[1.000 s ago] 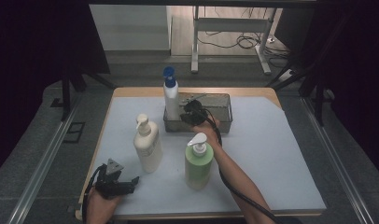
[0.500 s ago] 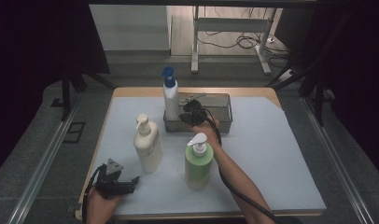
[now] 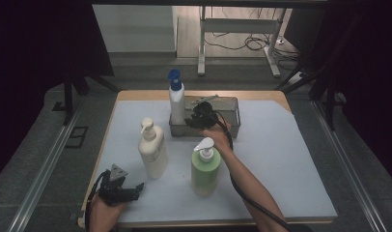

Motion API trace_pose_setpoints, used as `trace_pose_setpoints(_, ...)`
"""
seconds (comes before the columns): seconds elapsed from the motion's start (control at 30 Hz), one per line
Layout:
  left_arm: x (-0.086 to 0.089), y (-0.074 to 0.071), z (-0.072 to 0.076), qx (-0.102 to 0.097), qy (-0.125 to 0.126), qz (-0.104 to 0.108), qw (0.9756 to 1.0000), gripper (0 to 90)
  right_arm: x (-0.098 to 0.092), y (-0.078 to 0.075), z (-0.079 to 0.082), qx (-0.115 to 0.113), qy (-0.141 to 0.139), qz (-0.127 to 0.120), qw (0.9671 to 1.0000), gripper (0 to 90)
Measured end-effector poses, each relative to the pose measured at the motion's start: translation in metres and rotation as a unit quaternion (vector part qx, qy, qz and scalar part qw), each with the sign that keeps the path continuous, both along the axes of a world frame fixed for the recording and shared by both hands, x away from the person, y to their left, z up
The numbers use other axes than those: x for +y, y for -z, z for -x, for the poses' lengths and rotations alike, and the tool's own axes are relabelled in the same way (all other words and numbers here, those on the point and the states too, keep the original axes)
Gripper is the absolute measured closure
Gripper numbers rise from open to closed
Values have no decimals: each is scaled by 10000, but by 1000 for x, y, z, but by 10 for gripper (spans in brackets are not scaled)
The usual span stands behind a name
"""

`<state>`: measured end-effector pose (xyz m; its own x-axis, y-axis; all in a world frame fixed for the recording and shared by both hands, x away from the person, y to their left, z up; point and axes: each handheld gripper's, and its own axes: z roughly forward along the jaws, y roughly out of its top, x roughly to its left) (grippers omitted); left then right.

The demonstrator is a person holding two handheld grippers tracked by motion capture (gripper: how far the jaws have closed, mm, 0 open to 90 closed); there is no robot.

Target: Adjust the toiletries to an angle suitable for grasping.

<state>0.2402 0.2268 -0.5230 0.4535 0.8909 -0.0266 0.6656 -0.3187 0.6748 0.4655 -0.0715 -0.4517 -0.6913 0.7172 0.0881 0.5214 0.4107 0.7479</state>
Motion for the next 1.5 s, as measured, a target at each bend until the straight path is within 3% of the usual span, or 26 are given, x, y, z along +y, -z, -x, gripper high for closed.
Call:
trace_pose_setpoints(0.67,0,0,0,-7,-4,5,10000,122,-21,-20,21,-270,-304,-108,9991,339)
trace_pose_setpoints(1.17,0,0,0,-8,-8,7,10000,122,-43,-28,38,-320,-436,-278,9982,217)
trace_pose_setpoints(1.5,0,0,0,-2,-9,5,10000,122,-60,-30,50,-362,-434,-130,9983,122)
